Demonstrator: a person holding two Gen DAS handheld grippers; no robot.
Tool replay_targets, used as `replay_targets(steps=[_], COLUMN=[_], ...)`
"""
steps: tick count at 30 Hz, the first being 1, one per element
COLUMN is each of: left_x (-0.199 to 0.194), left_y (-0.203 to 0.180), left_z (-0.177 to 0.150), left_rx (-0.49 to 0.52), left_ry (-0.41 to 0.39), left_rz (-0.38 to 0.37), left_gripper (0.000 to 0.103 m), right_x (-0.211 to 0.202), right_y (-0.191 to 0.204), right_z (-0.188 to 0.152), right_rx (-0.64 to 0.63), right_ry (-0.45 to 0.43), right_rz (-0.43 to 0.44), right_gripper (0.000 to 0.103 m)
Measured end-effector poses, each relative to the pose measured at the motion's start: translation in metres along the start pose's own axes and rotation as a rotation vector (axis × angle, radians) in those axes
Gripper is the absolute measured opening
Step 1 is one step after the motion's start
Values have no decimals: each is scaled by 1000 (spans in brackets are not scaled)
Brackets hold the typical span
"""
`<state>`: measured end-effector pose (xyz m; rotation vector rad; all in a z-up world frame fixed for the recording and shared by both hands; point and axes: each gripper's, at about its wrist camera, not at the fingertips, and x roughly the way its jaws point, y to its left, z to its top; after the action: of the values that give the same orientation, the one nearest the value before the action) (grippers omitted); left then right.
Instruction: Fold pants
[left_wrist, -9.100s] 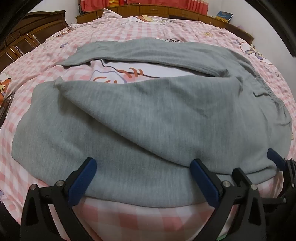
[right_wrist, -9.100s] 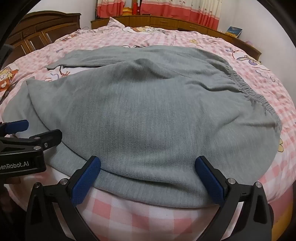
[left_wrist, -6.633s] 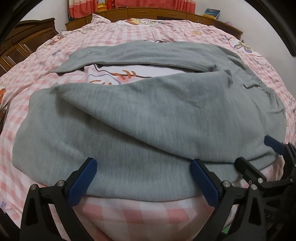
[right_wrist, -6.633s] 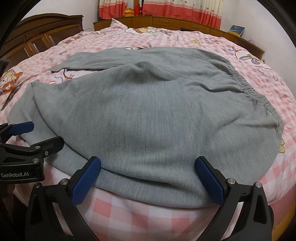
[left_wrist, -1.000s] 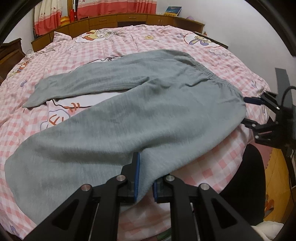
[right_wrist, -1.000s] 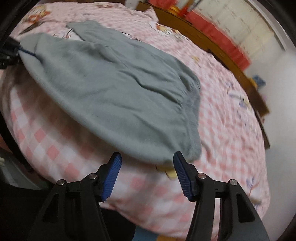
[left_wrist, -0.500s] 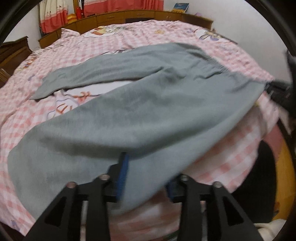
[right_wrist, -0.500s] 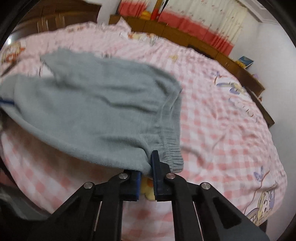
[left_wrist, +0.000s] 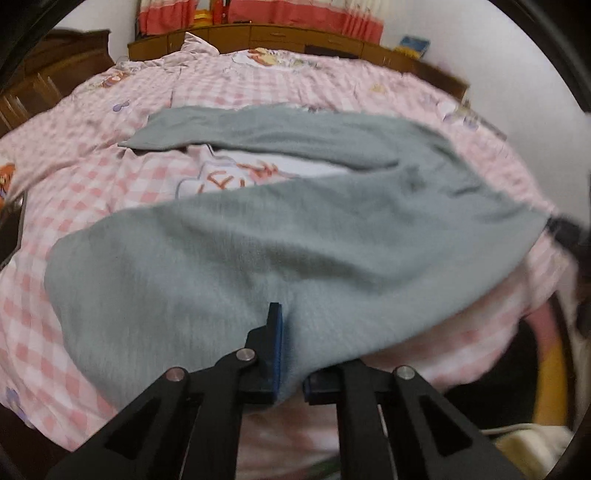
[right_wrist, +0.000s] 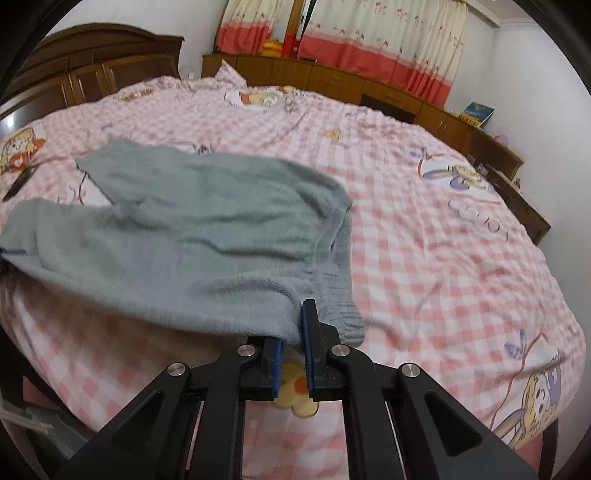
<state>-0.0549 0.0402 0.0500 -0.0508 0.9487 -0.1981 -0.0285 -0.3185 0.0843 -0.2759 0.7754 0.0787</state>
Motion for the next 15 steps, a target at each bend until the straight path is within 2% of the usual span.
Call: replay_targets(steps=[9, 12, 15], left_x=[-65, -81, -83], left_y=[-41, -53, -47], left_z=[-2, 4, 17], left_rx=[121, 169, 150], left_ry=[-101, -139, -149], left_rz=[-108, -95, -108], left_gripper=[6, 5, 5], right_x=[-21, -29, -29], right_y=[-11, -18, -24], right_z=[-16, -12, -7], right_rx=[55, 70, 87], right_ry=[-35, -52, -53], right_rz=[-21, -37, -33], right_gripper=[7, 7, 7])
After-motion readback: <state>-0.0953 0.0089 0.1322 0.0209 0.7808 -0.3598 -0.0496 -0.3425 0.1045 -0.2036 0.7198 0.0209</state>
